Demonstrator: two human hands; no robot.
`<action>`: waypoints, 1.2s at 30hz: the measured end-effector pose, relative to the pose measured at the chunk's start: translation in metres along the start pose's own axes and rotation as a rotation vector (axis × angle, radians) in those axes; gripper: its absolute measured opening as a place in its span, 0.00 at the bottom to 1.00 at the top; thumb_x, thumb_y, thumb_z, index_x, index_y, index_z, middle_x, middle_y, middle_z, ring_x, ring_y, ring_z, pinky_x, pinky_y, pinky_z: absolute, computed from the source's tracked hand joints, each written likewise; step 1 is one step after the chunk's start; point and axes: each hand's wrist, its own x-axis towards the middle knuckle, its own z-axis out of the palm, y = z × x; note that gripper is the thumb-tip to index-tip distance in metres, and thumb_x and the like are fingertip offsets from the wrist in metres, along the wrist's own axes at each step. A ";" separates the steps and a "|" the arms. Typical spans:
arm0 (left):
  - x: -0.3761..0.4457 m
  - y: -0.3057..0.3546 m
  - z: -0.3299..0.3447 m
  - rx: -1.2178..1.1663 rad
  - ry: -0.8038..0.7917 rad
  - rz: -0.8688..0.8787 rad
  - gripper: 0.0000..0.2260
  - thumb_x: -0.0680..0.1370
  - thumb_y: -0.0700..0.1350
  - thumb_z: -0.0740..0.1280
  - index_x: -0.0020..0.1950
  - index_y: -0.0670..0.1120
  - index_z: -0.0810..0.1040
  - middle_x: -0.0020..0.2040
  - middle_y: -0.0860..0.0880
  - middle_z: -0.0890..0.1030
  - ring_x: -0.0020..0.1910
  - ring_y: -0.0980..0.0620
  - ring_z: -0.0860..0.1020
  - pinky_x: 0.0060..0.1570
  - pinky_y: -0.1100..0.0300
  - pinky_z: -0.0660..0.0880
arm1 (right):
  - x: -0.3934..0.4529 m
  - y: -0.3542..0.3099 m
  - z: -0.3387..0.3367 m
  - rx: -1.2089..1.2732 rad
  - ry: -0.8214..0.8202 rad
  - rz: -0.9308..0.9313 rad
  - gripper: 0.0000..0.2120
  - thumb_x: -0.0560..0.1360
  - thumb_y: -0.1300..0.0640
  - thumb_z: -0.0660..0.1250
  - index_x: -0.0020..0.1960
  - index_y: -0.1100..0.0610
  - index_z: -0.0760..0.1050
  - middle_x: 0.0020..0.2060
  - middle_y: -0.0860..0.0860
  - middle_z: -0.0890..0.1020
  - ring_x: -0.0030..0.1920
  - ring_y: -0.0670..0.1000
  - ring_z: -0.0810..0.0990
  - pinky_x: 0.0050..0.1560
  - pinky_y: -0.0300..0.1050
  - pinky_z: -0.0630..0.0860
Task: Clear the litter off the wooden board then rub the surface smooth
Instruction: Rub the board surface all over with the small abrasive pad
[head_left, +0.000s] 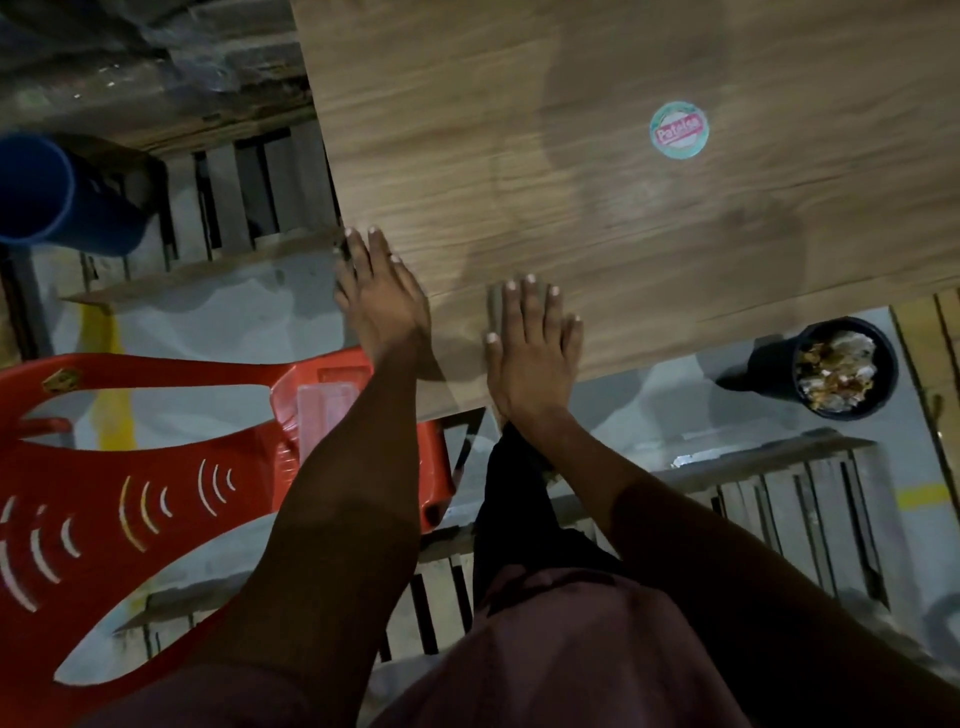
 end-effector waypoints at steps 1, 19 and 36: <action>0.000 0.001 0.000 0.038 -0.001 0.002 0.24 0.85 0.52 0.49 0.81 0.50 0.63 0.82 0.46 0.61 0.80 0.41 0.59 0.76 0.43 0.57 | -0.004 0.000 0.001 -0.005 -0.010 -0.044 0.31 0.86 0.44 0.49 0.85 0.51 0.45 0.84 0.52 0.46 0.84 0.58 0.45 0.80 0.64 0.44; -0.004 0.003 -0.010 0.048 -0.109 0.399 0.23 0.83 0.50 0.54 0.75 0.44 0.70 0.80 0.43 0.66 0.82 0.44 0.57 0.80 0.45 0.54 | -0.050 0.022 0.019 -0.095 -0.055 -0.322 0.33 0.84 0.44 0.52 0.85 0.50 0.43 0.84 0.52 0.44 0.84 0.58 0.42 0.80 0.66 0.49; -0.006 0.005 -0.012 -0.034 -0.149 0.357 0.21 0.84 0.51 0.55 0.76 0.46 0.69 0.81 0.45 0.63 0.82 0.47 0.55 0.81 0.50 0.49 | -0.042 0.069 -0.001 -0.107 -0.030 -0.376 0.31 0.85 0.43 0.47 0.85 0.51 0.47 0.84 0.53 0.47 0.84 0.59 0.46 0.79 0.66 0.55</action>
